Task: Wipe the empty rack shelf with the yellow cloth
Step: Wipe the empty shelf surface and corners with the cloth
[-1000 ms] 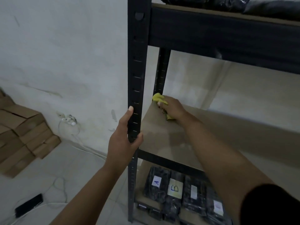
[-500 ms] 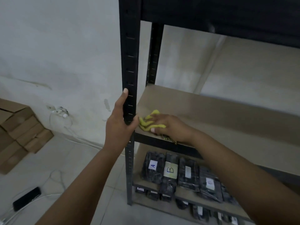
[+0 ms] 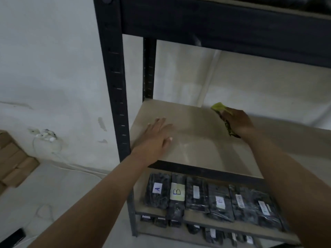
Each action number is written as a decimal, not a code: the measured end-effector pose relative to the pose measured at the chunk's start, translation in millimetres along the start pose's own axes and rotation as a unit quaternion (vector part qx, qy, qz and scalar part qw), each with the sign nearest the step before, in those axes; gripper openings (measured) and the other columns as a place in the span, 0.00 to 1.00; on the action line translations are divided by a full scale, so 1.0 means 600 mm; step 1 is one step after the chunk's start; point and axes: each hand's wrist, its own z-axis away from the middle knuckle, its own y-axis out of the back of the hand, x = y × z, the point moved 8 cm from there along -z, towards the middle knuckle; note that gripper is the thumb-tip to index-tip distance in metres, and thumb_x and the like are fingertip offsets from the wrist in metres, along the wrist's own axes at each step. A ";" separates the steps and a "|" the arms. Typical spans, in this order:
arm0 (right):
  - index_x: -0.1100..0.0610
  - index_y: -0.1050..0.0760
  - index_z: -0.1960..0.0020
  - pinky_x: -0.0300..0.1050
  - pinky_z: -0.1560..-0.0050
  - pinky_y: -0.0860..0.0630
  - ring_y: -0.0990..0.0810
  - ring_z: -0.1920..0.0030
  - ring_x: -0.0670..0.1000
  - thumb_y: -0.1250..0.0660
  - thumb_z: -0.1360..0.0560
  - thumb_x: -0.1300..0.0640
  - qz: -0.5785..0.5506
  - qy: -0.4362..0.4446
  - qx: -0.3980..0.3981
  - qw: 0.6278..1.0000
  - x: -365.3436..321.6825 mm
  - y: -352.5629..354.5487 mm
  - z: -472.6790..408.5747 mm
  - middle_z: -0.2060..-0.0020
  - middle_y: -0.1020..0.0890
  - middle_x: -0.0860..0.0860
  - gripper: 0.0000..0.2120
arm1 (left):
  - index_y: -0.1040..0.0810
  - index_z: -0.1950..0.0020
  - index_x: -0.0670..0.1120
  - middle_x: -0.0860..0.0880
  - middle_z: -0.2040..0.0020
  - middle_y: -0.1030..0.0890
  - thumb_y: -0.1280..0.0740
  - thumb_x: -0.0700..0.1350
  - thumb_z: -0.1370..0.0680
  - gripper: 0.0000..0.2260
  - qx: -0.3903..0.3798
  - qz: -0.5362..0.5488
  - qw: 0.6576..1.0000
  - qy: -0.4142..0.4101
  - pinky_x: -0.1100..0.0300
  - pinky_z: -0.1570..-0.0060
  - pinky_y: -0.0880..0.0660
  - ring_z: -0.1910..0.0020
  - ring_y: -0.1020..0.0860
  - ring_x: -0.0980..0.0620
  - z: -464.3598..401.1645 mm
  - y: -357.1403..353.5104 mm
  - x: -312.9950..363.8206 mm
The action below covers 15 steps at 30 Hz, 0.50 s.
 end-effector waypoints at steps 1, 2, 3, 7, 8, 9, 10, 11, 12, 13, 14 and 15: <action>0.50 0.24 0.39 0.45 0.60 0.29 0.20 0.54 0.58 0.42 0.22 0.45 0.010 -0.007 0.010 1.000 0.023 0.003 -0.019 0.48 0.19 0.57 0.17 | 0.46 0.25 0.53 0.48 0.22 0.51 0.51 0.54 0.18 0.22 -0.042 -0.022 0.999 0.020 0.48 0.25 0.54 0.23 0.55 0.48 -0.016 -0.014 -0.013; 0.49 0.26 0.37 0.46 0.56 0.26 0.21 0.52 0.57 0.43 0.23 0.44 0.032 -0.006 0.012 0.999 0.043 -0.001 -0.037 0.45 0.20 0.56 0.18 | 0.45 0.25 0.53 0.47 0.22 0.51 0.53 0.56 0.19 0.22 -0.062 -0.032 0.997 0.037 0.46 0.26 0.56 0.23 0.56 0.47 -0.027 -0.024 -0.024; 0.48 0.29 0.35 0.49 0.49 0.25 0.22 0.47 0.57 0.45 0.24 0.40 0.071 0.004 0.005 0.997 0.059 -0.009 -0.056 0.41 0.22 0.54 0.22 | 0.44 0.26 0.53 0.47 0.22 0.49 0.54 0.57 0.19 0.22 -0.063 -0.035 0.996 0.049 0.44 0.26 0.56 0.24 0.55 0.46 -0.036 -0.027 -0.033; 0.48 0.35 0.30 0.56 0.29 0.40 0.36 0.30 0.59 0.49 0.27 0.32 0.227 0.031 -0.052 0.972 0.116 -0.085 -0.139 0.28 0.35 0.53 0.31 | 0.47 0.25 0.55 0.48 0.22 0.49 0.57 0.58 0.19 0.23 -0.065 -0.075 0.992 0.074 0.43 0.27 0.55 0.24 0.54 0.45 -0.052 -0.036 -0.054; 0.49 0.35 0.30 0.55 0.28 0.44 0.39 0.29 0.59 0.48 0.24 0.37 0.259 0.044 -0.044 0.964 0.107 -0.099 -0.150 0.27 0.37 0.52 0.27 | 0.50 0.24 0.55 0.49 0.22 0.52 0.57 0.58 0.20 0.24 -0.074 -0.089 0.990 0.075 0.43 0.27 0.56 0.24 0.56 0.45 -0.053 -0.040 -0.054; 0.49 0.35 0.30 0.54 0.27 0.46 0.40 0.28 0.59 0.47 0.22 0.40 0.276 0.050 -0.032 0.959 0.093 -0.109 -0.158 0.26 0.38 0.52 0.25 | 0.53 0.24 0.55 0.49 0.22 0.54 0.58 0.58 0.20 0.24 -0.081 -0.097 0.989 0.077 0.43 0.27 0.57 0.24 0.57 0.45 -0.053 -0.043 -0.054; 0.50 0.36 0.29 0.54 0.26 0.48 0.42 0.27 0.59 0.48 0.22 0.41 0.283 0.051 -0.023 0.958 0.078 -0.121 -0.166 0.26 0.39 0.52 0.24 | 0.54 0.24 0.56 0.49 0.22 0.55 0.58 0.58 0.20 0.24 -0.083 -0.101 0.988 0.079 0.42 0.27 0.58 0.24 0.57 0.45 -0.054 -0.044 -0.053; 0.51 0.36 0.29 0.54 0.26 0.49 0.42 0.27 0.59 0.48 0.22 0.42 0.285 0.053 -0.017 0.957 0.061 -0.135 -0.173 0.26 0.39 0.52 0.24 | 0.55 0.24 0.56 0.49 0.22 0.55 0.58 0.58 0.20 0.24 -0.083 -0.104 0.988 0.082 0.41 0.27 0.59 0.24 0.58 0.44 -0.054 -0.043 -0.052; 0.53 0.35 0.30 0.54 0.27 0.49 0.42 0.27 0.59 0.48 0.22 0.43 0.288 0.061 -0.020 0.955 0.046 -0.151 -0.181 0.26 0.39 0.53 0.24 | 0.56 0.24 0.56 0.49 0.22 0.55 0.58 0.58 0.20 0.24 -0.085 -0.109 0.987 0.085 0.40 0.28 0.59 0.24 0.58 0.44 -0.054 -0.043 -0.052; 0.54 0.34 0.30 0.53 0.27 0.49 0.42 0.27 0.59 0.47 0.21 0.44 0.291 0.075 -0.024 0.953 0.027 -0.166 -0.183 0.26 0.38 0.53 0.23 | 0.57 0.24 0.57 0.50 0.22 0.56 0.58 0.58 0.20 0.24 -0.090 -0.114 0.985 0.088 0.38 0.29 0.60 0.24 0.59 0.44 -0.055 -0.044 -0.052; 0.55 0.34 0.31 0.52 0.27 0.48 0.41 0.28 0.58 0.47 0.21 0.45 0.293 0.093 -0.028 0.951 0.012 -0.180 -0.185 0.26 0.38 0.53 0.22 | 0.57 0.24 0.57 0.50 0.22 0.57 0.59 0.58 0.20 0.24 -0.095 -0.118 0.984 0.092 0.36 0.30 0.61 0.24 0.59 0.45 -0.056 -0.044 -0.053; 0.55 0.33 0.31 0.51 0.27 0.48 0.39 0.28 0.58 0.46 0.21 0.47 0.289 0.113 -0.029 0.950 -0.003 -0.190 -0.183 0.26 0.37 0.53 0.21 | 0.58 0.24 0.58 0.50 0.22 0.57 0.59 0.58 0.20 0.24 -0.099 -0.119 0.983 0.095 0.34 0.31 0.61 0.24 0.60 0.45 -0.056 -0.045 -0.055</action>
